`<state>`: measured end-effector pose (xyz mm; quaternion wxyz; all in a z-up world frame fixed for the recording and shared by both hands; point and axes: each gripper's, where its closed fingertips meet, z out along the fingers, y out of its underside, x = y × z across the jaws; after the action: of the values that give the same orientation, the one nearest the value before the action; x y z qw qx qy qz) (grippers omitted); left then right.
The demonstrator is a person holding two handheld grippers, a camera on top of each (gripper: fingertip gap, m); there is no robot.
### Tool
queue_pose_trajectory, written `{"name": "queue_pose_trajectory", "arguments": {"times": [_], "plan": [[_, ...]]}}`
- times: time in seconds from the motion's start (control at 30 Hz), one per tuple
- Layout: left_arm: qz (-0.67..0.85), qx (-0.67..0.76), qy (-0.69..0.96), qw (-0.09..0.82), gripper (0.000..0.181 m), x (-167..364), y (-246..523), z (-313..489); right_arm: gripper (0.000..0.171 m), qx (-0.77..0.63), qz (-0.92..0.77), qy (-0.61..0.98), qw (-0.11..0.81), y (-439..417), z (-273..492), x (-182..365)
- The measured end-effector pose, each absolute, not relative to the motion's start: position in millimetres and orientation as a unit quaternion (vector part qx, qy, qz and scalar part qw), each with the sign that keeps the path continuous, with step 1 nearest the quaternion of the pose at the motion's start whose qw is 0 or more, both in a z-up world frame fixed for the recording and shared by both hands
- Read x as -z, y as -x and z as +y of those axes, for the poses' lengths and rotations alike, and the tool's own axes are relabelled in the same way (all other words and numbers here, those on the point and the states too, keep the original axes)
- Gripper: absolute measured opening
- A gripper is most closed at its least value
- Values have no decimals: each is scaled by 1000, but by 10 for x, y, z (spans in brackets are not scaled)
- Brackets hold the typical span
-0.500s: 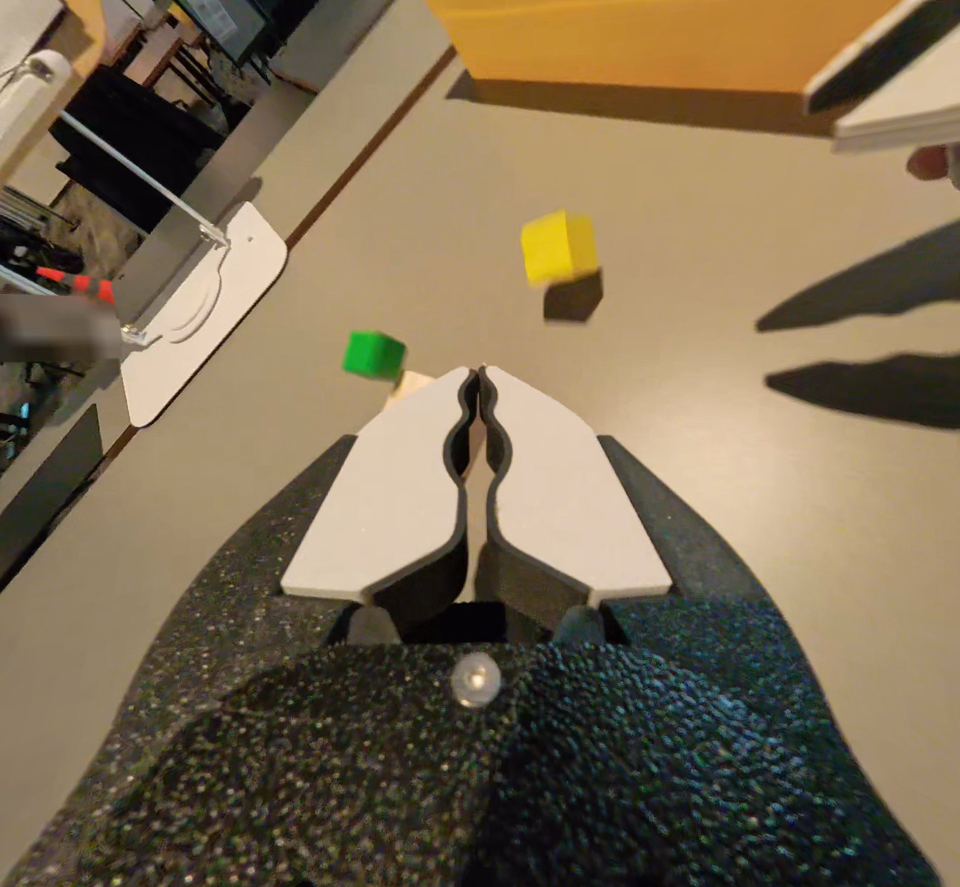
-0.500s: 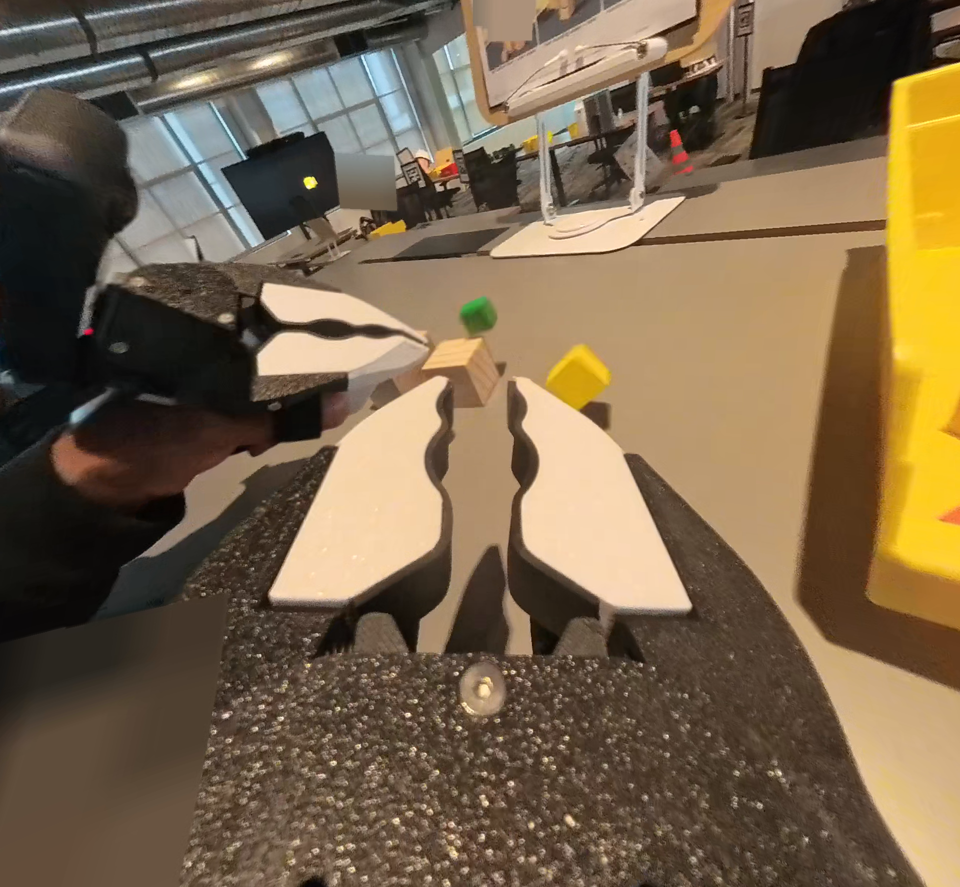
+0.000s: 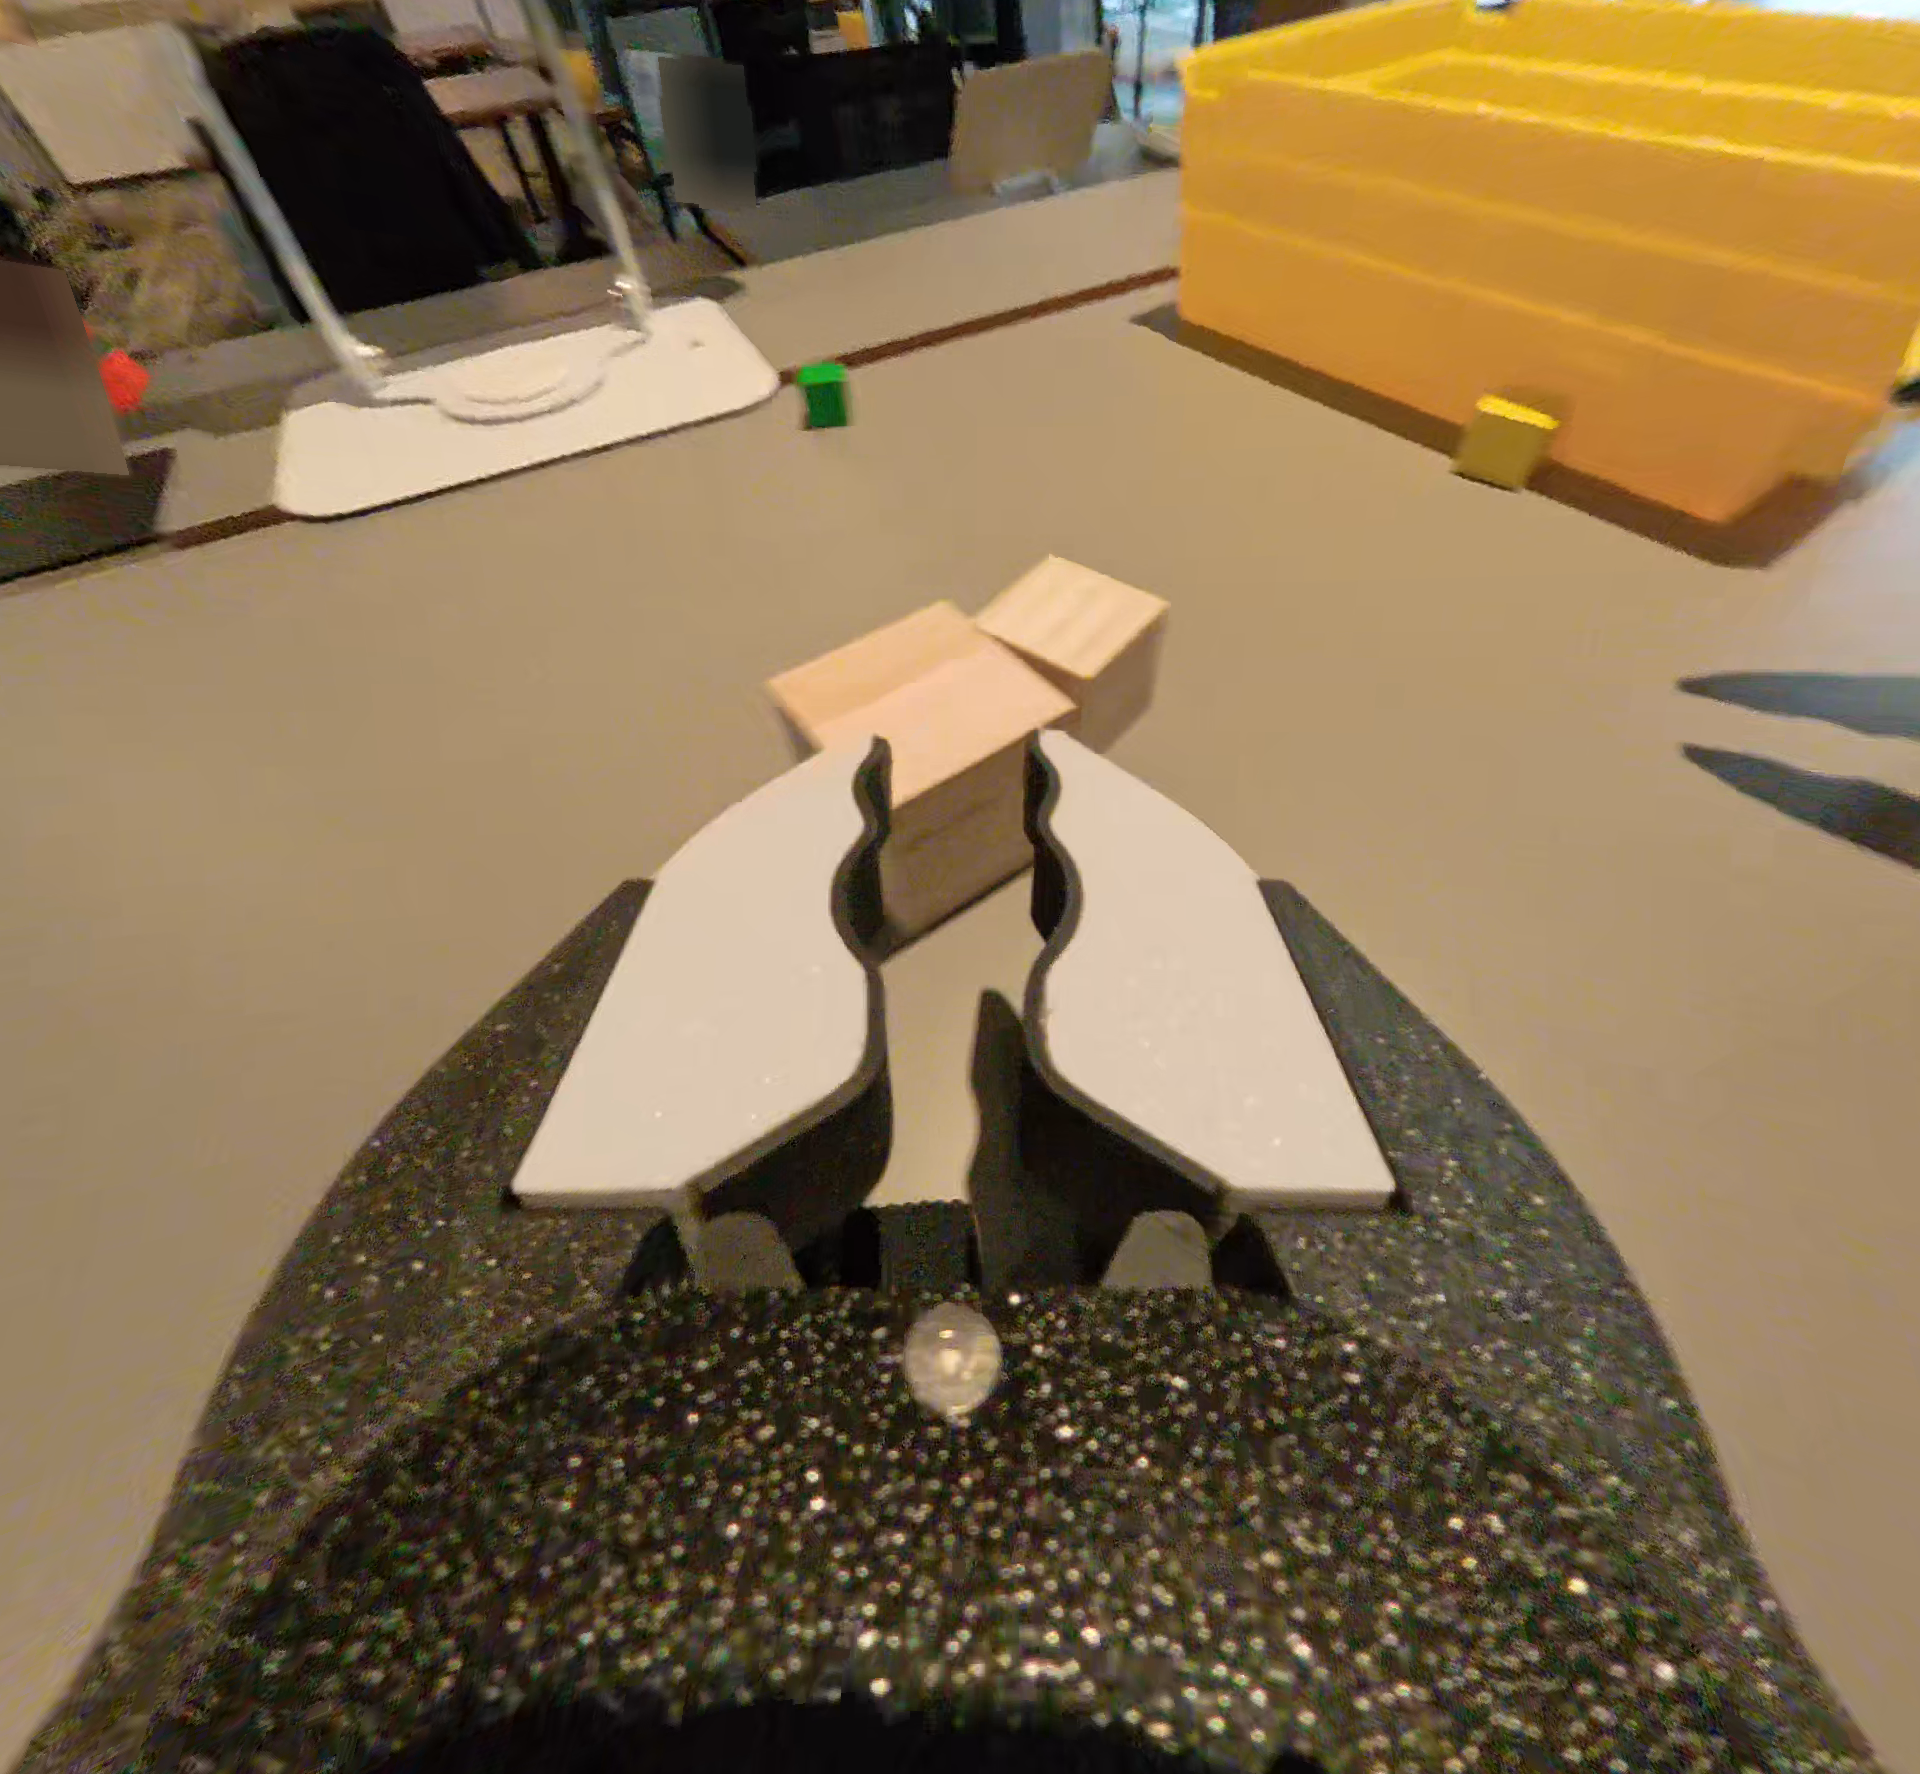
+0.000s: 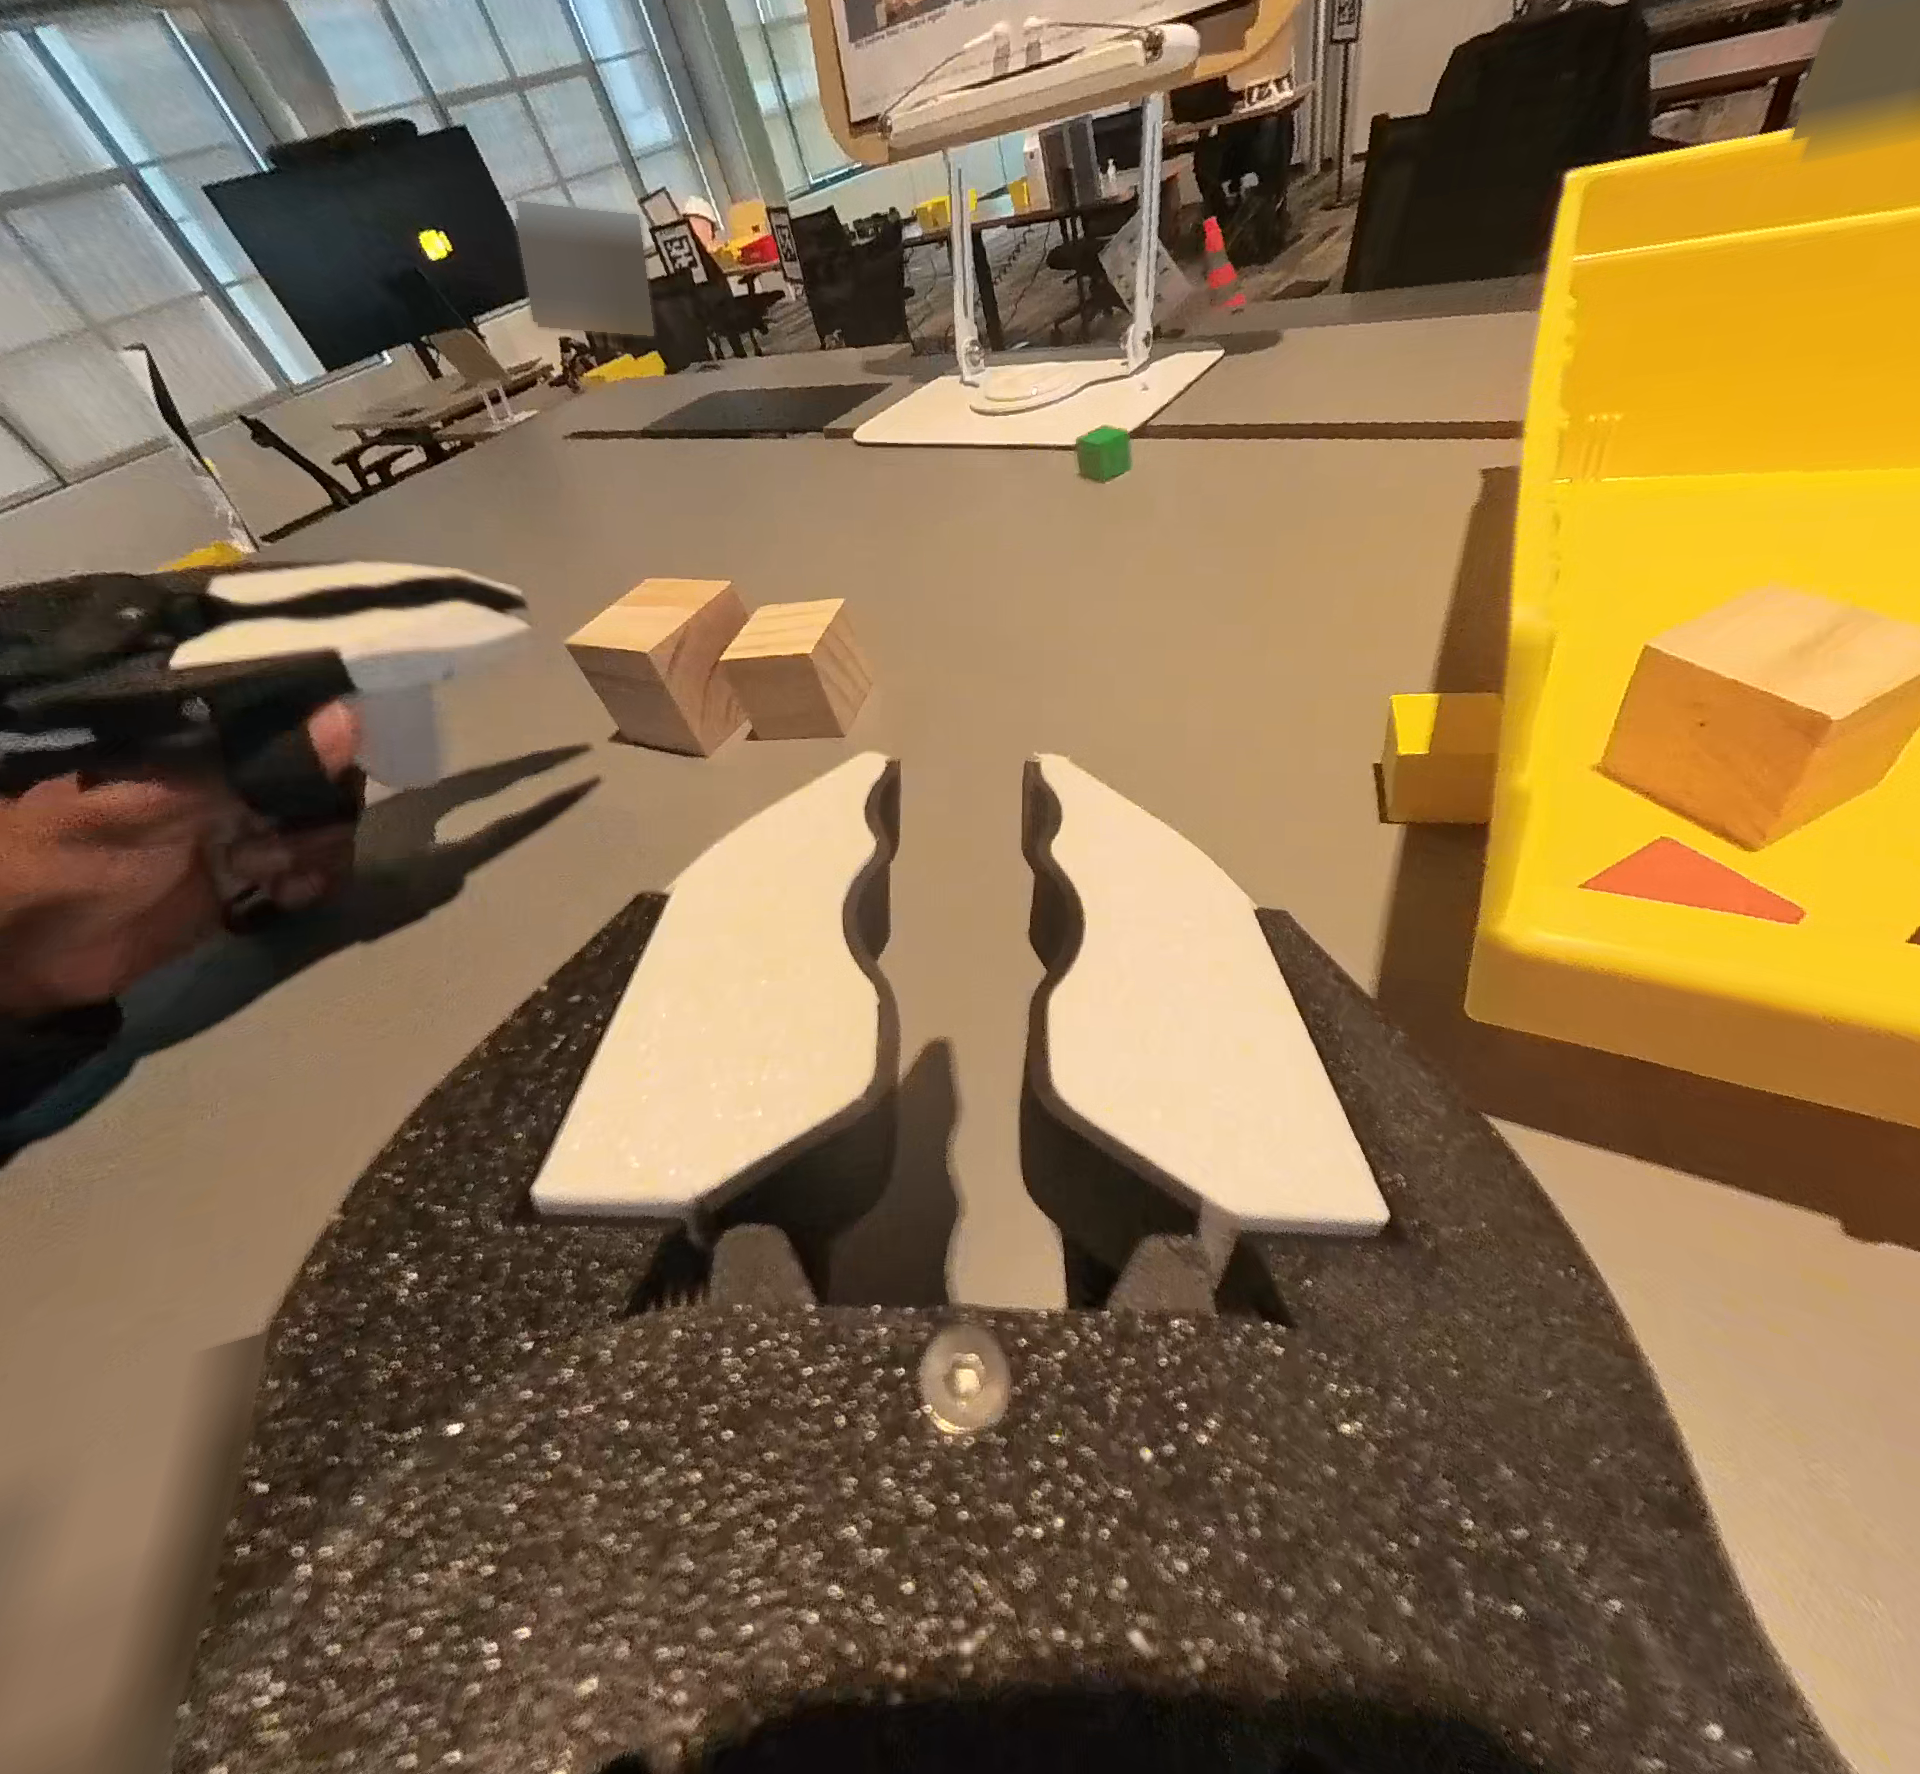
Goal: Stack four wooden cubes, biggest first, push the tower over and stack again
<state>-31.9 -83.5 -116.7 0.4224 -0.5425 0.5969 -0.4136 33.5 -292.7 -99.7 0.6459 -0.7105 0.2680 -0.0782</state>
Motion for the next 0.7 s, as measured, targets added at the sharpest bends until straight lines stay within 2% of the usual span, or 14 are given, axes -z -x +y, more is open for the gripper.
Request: {"name": "queue_pose_trajectory", "arguments": {"times": [0.13, 0.3, 0.4, 0.53, 0.6, 0.7], "plan": [[558, 420, 553, 455, 24, 1071, 371, -339, 22, 70, 255, 724, 637, -300, -2871, 1026], [533, 476, 538, 447, 25, 955, 205, 45, 28, 27, 234, 762, 603, -248, -2705, 1160], [542, 514, 533, 398, 28, 970, 60, 127, 37, 5, 218, 789, 574, -263, -2460, 1242], [540, 571, 547, 288, 29, 1044, -71, 128, 51, 22, 194, 835, 515, -360, -1979, 1426], [525, 595, 557, 246, 31, 1062, -83, 150, 52, 49, 183, 842, 506, -404, -1743, 1449], [492, 633, 543, 250, 31, 949, -19, 216, 49, 86, 174, 844, 500, -424, -1475, 1461]]}}
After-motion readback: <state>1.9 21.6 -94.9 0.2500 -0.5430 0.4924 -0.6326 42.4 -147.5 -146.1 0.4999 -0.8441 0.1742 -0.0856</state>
